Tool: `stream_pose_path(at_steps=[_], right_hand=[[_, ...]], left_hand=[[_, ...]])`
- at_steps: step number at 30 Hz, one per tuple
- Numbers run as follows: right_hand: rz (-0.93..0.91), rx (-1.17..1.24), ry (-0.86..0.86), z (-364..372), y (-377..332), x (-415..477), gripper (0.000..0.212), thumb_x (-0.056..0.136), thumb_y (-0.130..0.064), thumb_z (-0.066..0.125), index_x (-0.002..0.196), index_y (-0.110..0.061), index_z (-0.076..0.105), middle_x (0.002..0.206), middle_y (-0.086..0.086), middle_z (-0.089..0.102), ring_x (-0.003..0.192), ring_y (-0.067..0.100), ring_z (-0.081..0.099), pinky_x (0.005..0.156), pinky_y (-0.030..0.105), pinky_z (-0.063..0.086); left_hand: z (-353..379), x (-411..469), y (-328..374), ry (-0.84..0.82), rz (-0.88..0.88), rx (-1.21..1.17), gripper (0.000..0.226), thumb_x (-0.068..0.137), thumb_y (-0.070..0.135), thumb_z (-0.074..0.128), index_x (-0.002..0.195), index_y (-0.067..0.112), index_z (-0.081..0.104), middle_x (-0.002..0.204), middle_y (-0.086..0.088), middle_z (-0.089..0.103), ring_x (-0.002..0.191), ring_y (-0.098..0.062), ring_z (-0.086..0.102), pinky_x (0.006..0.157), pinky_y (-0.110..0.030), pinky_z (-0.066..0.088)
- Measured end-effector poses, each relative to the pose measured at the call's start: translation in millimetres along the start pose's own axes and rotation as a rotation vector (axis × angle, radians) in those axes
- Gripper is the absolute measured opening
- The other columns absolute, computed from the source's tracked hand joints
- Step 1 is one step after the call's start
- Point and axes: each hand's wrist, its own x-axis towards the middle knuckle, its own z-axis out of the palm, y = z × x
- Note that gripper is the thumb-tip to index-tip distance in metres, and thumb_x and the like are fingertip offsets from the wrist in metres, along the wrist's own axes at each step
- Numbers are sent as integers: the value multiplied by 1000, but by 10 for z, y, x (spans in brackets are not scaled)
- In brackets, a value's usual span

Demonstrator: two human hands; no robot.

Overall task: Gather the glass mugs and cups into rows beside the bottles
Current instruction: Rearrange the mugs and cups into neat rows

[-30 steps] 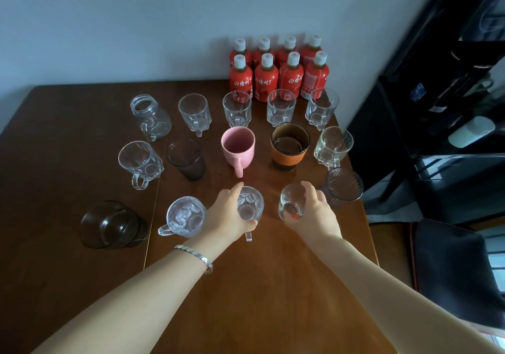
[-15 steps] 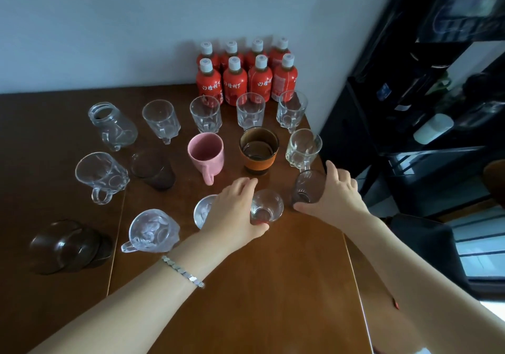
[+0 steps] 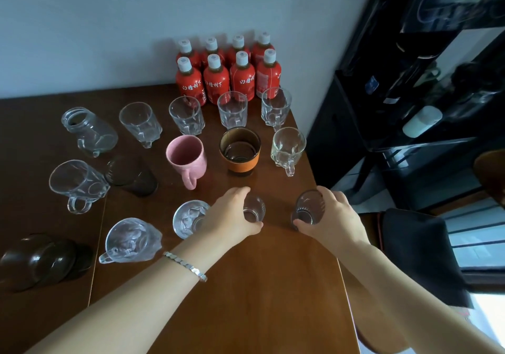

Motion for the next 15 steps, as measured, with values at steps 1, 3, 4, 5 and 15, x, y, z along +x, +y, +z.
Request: stream_pose_path(at_steps=[1, 3, 4, 5, 15], right_hand=[[-1, 7, 11, 8, -1, 1, 90, 73, -51, 74, 147, -23, 30, 137, 4, 45, 123, 23, 51, 96, 33, 49], [-10, 16, 30, 21, -29, 30, 91, 73, -53, 73, 148, -23, 29, 138, 4, 44, 125, 23, 49, 96, 34, 48], [-13, 19, 33, 27, -53, 54, 92, 74, -53, 72, 148, -23, 28, 139, 4, 43, 126, 23, 48, 96, 34, 48], [-14, 20, 32, 33, -81, 80, 92, 74, -54, 72, 148, -22, 28, 139, 5, 42, 127, 23, 47, 96, 35, 48], [-9, -46, -8, 38, -145, 124, 98, 72, -62, 69, 149, -21, 23, 144, 7, 38, 131, 25, 42, 95, 37, 49]], left_hand=[[0, 1, 0, 2, 1, -3, 82, 75, 38, 75, 145, 21, 35, 148, 2, 41, 133, -20, 45, 104, -38, 45], [-3, 1, 1, 1, 3, -3, 82, 76, 37, 75, 145, 21, 35, 148, 2, 41, 133, -19, 45, 105, -37, 45], [-3, 1, 0, 1, 5, -3, 82, 76, 37, 75, 145, 21, 35, 148, 2, 41, 133, -19, 44, 105, -36, 44], [-4, 1, 0, 3, 6, -4, 81, 76, 37, 75, 145, 21, 35, 148, 2, 41, 134, -19, 44, 106, -35, 44], [-9, -41, 16, -1, 0, -29, 81, 78, 44, 73, 146, 20, 35, 149, 0, 41, 134, -19, 43, 106, -37, 43]])
